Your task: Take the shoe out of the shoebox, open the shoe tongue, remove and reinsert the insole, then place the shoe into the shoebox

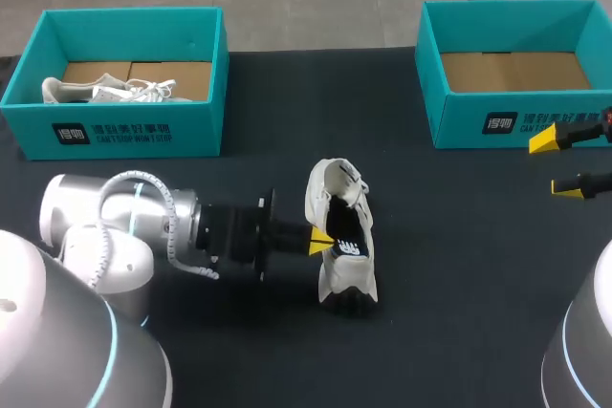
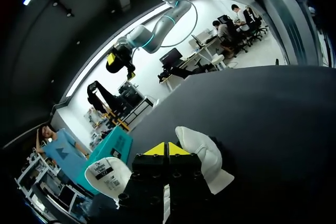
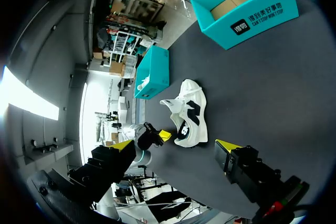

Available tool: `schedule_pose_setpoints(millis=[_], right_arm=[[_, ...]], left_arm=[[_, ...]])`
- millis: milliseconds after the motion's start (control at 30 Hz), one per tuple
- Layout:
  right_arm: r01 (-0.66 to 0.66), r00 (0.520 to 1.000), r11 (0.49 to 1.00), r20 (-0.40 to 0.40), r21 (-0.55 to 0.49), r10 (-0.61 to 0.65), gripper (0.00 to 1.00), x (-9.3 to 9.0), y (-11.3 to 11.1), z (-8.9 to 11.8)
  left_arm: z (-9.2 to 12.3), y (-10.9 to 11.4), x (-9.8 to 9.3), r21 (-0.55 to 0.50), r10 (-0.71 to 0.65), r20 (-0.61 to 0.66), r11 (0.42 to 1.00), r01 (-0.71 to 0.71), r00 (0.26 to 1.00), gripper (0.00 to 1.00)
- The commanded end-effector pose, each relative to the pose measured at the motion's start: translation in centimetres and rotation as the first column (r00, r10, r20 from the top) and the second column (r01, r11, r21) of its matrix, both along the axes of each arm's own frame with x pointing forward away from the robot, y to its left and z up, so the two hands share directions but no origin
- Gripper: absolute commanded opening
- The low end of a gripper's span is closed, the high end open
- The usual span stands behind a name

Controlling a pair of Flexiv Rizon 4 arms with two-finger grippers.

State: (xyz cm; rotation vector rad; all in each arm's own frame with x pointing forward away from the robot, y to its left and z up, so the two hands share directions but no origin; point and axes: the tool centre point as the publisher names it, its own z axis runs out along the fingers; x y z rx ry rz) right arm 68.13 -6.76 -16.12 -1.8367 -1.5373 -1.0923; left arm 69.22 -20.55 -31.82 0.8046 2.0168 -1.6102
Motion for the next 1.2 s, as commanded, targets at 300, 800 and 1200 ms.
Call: schedule_pose_setpoints(millis=[300,800,1200], right_arm=[[0.003,1.000,1.000,0.000,-0.003,-0.003,1.00,-0.1,0.1,0.0],[0.003,1.000,1.000,0.000,-0.003,-0.003,1.00,-0.1,0.1,0.0],[0.003,1.000,1.000,0.000,-0.003,-0.003,1.00,-0.1,0.1,0.0]], left_arm=[[2.1,1.7,1.0,0.250,-0.245,-0.057,0.935,0.251,0.968,0.00],[3.7,2.7,1.3,0.591,-0.516,-0.124,0.648,0.481,0.848,0.00],[2.9,3.3,0.9,0.729,-0.605,-0.186,0.444,0.521,0.775,0.00]])
